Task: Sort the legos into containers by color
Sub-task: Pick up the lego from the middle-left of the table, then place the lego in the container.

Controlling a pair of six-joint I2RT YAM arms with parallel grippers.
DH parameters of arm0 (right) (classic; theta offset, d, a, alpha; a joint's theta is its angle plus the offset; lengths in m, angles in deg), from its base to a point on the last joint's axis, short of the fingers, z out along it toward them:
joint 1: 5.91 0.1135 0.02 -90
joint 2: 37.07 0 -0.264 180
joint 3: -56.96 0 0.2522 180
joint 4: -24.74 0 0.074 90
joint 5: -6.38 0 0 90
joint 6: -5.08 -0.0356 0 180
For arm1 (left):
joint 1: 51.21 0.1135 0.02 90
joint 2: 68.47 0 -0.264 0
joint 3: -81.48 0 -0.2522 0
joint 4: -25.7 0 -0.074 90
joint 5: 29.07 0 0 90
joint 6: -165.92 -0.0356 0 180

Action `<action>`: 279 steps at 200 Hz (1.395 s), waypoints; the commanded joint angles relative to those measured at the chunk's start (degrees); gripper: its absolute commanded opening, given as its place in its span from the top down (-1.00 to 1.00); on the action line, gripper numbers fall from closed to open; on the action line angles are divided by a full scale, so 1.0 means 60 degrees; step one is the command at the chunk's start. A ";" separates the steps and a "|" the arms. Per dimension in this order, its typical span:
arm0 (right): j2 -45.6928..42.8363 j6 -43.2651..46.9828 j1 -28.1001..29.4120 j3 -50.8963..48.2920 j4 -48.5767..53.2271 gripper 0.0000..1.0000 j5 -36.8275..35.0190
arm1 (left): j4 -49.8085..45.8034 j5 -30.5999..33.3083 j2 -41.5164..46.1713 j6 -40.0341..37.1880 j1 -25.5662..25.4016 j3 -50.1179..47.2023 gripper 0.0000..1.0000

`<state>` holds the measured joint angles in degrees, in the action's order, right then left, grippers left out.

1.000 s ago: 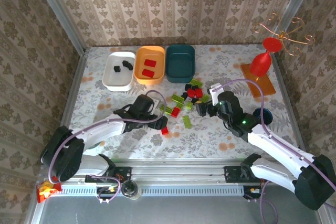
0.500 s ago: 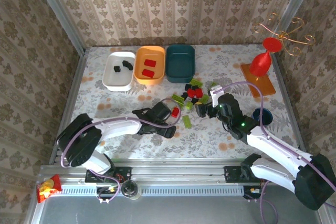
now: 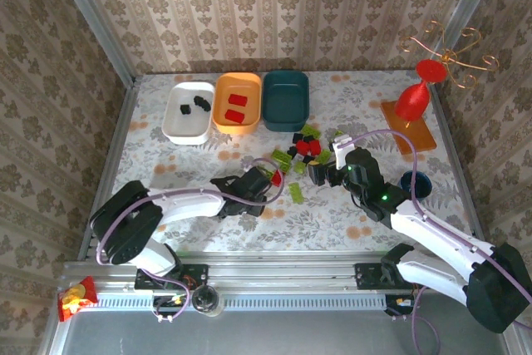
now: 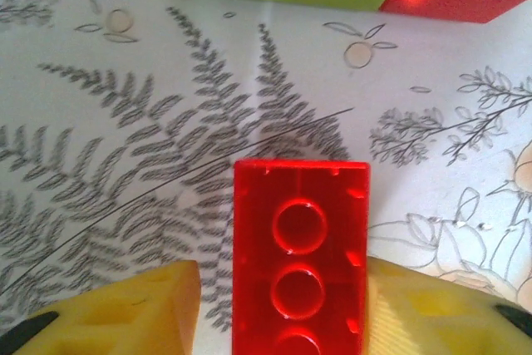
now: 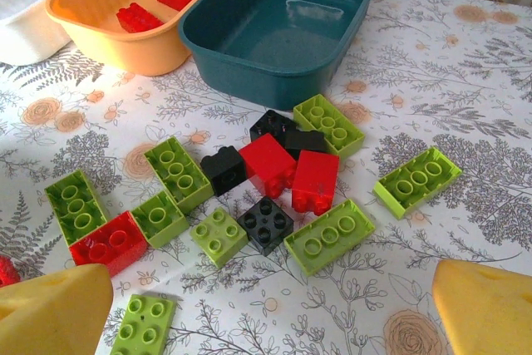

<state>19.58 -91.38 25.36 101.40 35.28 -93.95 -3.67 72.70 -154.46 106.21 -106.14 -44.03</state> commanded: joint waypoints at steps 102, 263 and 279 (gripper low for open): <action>0.0081 -0.0363 -0.0040 -0.0106 -0.0338 -1.00 0.0336 | 0.2768 -0.0627 0.1167 -0.1510 0.3941 0.0668 0.50; 0.2336 0.0172 0.1063 0.0936 -0.0270 -0.85 0.0502 | 0.2192 -0.2698 -0.2684 -0.2136 0.5978 0.5761 -0.50; 0.3245 0.0334 0.1434 0.1729 0.0183 -0.83 0.0521 | 0.2613 -0.3028 -0.1330 -0.1910 0.5977 0.4181 -0.51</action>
<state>33.46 -91.51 31.20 105.20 34.41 -91.74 8.50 58.62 -173.43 93.68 -70.56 -9.80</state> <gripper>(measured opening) 0.922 0.753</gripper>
